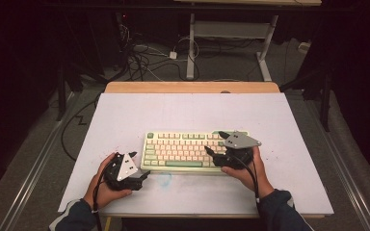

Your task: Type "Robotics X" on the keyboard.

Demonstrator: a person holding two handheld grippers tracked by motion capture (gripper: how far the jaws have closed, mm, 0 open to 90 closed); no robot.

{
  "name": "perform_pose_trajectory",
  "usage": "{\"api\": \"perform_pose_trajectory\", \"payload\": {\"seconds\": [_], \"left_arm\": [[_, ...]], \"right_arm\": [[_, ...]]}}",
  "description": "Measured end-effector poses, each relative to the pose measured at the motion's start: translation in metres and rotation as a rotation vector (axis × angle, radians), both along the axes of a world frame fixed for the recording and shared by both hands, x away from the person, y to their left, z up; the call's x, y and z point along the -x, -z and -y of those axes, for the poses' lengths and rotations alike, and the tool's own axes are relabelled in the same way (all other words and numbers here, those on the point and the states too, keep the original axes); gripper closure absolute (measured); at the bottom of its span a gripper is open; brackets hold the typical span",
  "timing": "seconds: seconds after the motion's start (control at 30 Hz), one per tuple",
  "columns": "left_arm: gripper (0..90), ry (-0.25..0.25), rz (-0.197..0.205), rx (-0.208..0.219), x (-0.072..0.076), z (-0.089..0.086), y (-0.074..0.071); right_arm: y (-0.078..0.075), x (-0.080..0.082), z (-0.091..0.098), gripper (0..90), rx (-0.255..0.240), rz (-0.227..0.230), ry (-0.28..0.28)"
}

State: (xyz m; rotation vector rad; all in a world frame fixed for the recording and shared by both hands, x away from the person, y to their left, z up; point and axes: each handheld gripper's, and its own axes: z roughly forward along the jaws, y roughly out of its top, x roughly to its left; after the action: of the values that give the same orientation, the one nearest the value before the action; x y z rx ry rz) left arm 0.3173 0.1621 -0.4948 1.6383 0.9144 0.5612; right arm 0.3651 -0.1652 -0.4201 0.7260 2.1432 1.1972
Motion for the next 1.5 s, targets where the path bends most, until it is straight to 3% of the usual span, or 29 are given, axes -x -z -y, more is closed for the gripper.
{"api": "perform_pose_trajectory", "payload": {"seconds": [0.23, 0.63, 1.07, 1.3, 1.5], "left_arm": [[20.4, -0.012, 0.003, 0.010, -0.001, 0.000, -0.001], [24.4, -0.012, 0.000, 0.029, 0.001, -0.001, -0.005], [24.5, -0.038, -0.022, 0.054, -0.002, -0.003, -0.010], [44.2, -0.034, -0.046, 0.081, -0.003, -0.003, -0.016], [68.9, -0.013, -0.079, 0.100, -0.003, -0.006, -0.023]], "right_arm": [[0.000, 0.008, 0.015, 20.6, -0.028, 0.028, 0.028], [0.007, 0.026, 0.035, 21.0, -0.013, 0.092, 0.063], [0.016, 0.042, 0.055, 21.0, -0.034, 0.084, 0.079], [0.021, 0.048, 0.060, 21.0, -0.022, 0.083, 0.089], [0.022, 0.055, 0.067, 21.0, -0.019, 0.089, 0.101]]}}
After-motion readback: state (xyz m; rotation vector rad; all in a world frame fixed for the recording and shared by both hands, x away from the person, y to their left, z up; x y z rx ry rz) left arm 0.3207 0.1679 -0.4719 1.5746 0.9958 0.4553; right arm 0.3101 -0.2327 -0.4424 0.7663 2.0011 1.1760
